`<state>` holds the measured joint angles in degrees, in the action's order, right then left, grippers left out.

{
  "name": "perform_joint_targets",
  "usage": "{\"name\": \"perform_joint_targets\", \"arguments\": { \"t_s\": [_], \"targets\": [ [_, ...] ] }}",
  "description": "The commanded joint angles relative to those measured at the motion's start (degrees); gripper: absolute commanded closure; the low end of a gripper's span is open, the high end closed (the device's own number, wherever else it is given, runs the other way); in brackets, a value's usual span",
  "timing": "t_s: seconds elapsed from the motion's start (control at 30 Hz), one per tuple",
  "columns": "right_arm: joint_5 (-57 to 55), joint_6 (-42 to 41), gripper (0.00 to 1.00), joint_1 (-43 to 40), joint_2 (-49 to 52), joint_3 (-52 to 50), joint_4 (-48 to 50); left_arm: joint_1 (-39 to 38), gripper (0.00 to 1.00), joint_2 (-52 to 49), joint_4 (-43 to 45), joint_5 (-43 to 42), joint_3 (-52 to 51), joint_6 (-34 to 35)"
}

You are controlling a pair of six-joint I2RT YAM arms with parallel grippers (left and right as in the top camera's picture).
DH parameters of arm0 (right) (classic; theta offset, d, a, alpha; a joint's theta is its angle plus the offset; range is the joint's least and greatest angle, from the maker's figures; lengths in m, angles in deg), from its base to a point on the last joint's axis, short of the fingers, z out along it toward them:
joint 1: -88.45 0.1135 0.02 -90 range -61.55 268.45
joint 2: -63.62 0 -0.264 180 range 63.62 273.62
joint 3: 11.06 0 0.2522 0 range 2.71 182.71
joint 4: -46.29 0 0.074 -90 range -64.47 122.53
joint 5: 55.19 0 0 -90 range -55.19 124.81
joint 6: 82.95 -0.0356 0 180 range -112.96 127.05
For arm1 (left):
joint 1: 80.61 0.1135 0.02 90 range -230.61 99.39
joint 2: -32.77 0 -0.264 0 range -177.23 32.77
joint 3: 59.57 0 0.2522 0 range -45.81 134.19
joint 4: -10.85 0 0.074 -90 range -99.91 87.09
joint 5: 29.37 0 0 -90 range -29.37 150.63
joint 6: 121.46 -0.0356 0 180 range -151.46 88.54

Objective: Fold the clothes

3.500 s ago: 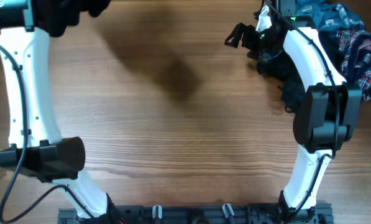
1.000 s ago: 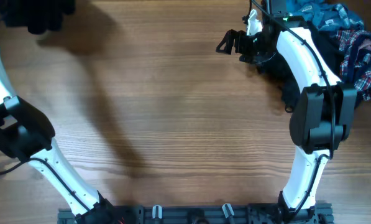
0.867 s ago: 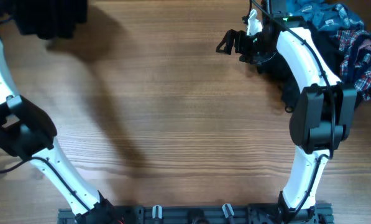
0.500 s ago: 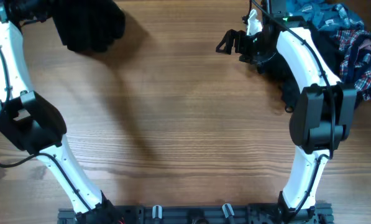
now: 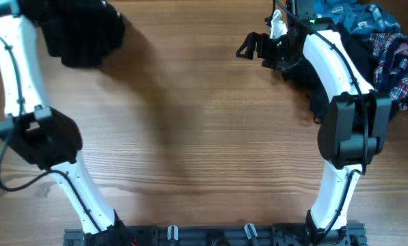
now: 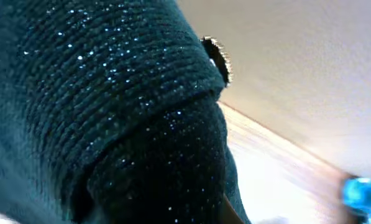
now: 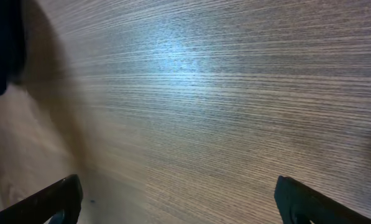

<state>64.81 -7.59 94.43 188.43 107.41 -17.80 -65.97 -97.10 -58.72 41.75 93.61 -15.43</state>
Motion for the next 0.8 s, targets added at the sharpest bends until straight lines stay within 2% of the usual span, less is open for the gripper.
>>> {"name": "perform_joint_targets", "arguments": {
  "t_s": [0.0,0.07,0.23,0.37,0.43,0.5,0.57,0.77],
  "targets": [
    [0.96,1.16,0.0,0.33,-0.11,-0.04,0.15,-6.73,0.96,7.3,0.61,12.35,8.37,-6.84],
    [0.96,1.16,0.0,0.35,-0.11,-0.04,0.02,-9.46,0.96,7.3,1.33,11.13,10.16,-6.99],
    [0.96,1.18,0.0,0.35,-0.11,-0.15,-0.33,-11.52,0.96,7.17,2.95,-0.81,10.19,-9.53],
    [0.96,1.88,0.0,0.33,-0.11,-0.15,-0.57,-11.1,0.96,7.17,0.33,-7.21,10.19,-10.1],
    [0.96,2.29,0.0,0.35,-0.11,-0.15,-0.68,-10.27,0.96,7.17,-3.37,-10.27,10.16,-13.07],
    [0.96,2.38,0.0,0.35,-0.11,-0.15,-0.74,-8.92,0.96,6.93,-11.26,-10.25,10.16,-18.75],
    [0.96,2.54,0.0,0.35,-0.11,-0.15,-0.72,-7.96,0.96,6.32,-15.1,-10.23,10.16,-21.57],
    [0.98,2.47,0.0,0.35,-0.11,-0.15,-0.85,-5.05,0.96,4.22,-18.6,-10.01,10.16,-21.86]
  ]
}}
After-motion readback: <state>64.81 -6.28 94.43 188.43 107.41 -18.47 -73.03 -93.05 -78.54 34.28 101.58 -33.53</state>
